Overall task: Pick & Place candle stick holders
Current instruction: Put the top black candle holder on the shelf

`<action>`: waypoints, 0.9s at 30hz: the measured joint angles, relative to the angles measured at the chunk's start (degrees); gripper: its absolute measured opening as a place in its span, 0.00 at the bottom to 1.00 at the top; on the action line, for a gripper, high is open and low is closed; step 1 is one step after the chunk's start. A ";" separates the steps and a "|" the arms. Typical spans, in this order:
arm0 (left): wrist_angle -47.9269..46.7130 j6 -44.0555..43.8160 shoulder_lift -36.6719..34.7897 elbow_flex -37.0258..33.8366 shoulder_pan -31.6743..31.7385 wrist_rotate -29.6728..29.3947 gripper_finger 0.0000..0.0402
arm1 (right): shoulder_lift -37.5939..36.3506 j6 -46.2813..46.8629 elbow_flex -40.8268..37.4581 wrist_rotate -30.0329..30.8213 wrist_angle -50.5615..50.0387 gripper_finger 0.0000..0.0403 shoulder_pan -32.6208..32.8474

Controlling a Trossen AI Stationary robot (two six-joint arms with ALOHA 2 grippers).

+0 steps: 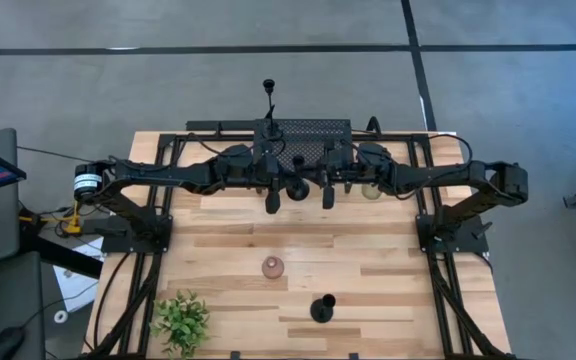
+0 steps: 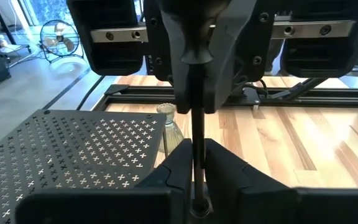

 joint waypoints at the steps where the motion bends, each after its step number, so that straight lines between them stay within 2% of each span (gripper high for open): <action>1: 0.02 0.02 0.00 -0.02 0.00 -0.08 0.12 | 0.00 0.01 0.00 0.00 -0.01 0.01 -0.17; 11: 0.19 0.00 -0.95 0.04 0.57 -0.78 0.24 | 0.00 0.14 0.00 -0.94 -1.22 0.00 -2.41; 18: -5.80 0.00 -5.62 0.04 1.90 -0.78 0.29 | -0.02 0.07 0.00 -1.13 -2.82 0.00 -3.32; 23: -12.02 0.00 -10.14 0.04 1.74 -0.75 0.29 | -1.26 -0.18 0.00 -1.35 -2.36 0.00 -5.31; 27: -14.11 0.01 -12.52 -0.85 1.08 -0.76 0.25 | -2.34 -0.63 0.00 -1.37 -2.46 0.00 -7.31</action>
